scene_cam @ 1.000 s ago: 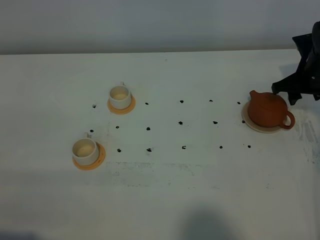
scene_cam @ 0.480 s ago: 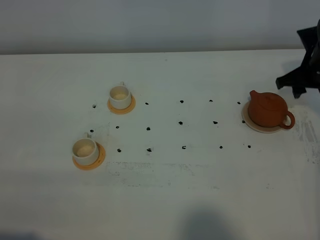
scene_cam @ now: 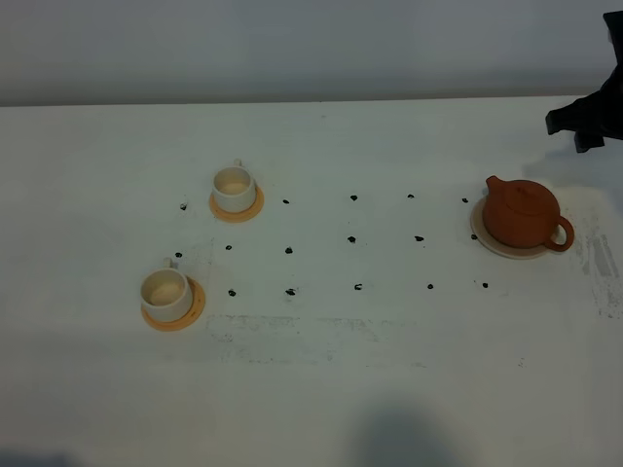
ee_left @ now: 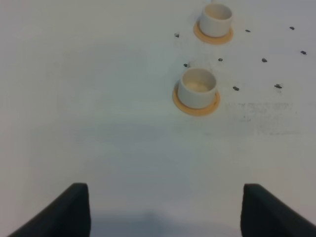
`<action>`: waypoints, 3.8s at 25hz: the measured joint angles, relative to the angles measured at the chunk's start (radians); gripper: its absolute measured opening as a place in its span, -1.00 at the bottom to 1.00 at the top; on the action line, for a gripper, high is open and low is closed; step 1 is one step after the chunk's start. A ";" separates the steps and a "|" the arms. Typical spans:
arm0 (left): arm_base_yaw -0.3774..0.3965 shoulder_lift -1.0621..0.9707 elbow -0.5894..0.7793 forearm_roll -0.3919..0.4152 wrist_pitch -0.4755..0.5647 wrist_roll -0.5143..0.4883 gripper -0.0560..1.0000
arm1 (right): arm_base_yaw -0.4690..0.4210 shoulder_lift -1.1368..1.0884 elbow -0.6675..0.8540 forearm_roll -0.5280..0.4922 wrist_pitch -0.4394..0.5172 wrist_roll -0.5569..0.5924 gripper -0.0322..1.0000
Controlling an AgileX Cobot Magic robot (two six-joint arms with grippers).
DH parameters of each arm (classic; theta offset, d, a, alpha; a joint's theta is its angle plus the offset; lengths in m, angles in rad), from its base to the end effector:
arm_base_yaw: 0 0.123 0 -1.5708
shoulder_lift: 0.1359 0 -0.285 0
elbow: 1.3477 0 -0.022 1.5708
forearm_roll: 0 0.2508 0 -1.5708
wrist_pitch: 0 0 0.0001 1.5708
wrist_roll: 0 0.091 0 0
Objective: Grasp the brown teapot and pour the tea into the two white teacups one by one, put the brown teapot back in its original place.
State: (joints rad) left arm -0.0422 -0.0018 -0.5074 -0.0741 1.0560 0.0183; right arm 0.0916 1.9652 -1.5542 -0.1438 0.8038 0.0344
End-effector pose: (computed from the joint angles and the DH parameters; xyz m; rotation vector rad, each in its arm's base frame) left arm -0.0061 -0.0056 0.2799 0.0650 2.0287 -0.1035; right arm 0.4271 0.0298 0.2283 -0.1797 2.6833 -0.1312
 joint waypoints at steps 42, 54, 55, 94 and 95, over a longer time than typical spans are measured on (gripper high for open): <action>0.000 0.000 0.000 0.000 0.000 -0.001 0.26 | -0.091 -0.086 0.578 -0.035 -0.612 0.020 0.14; 0.000 0.000 0.000 0.000 0.000 -0.001 0.26 | -0.060 -0.086 0.578 -0.022 -0.593 0.020 0.14; 0.000 0.000 0.000 0.000 0.000 -0.001 0.26 | -0.059 -0.086 0.578 -0.018 -0.589 0.020 0.14; 0.000 0.000 0.000 0.000 0.000 -0.001 0.26 | 0.005 -0.086 0.578 0.055 -0.515 -0.064 0.14; 0.000 0.000 0.000 0.000 0.000 -0.001 0.26 | 0.007 -0.086 0.578 0.064 -0.512 -0.070 0.14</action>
State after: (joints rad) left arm -0.0422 -0.0018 -0.5074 -0.0741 1.0563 0.0175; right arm 0.0988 1.8795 -0.9759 -0.0800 0.2913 -0.0357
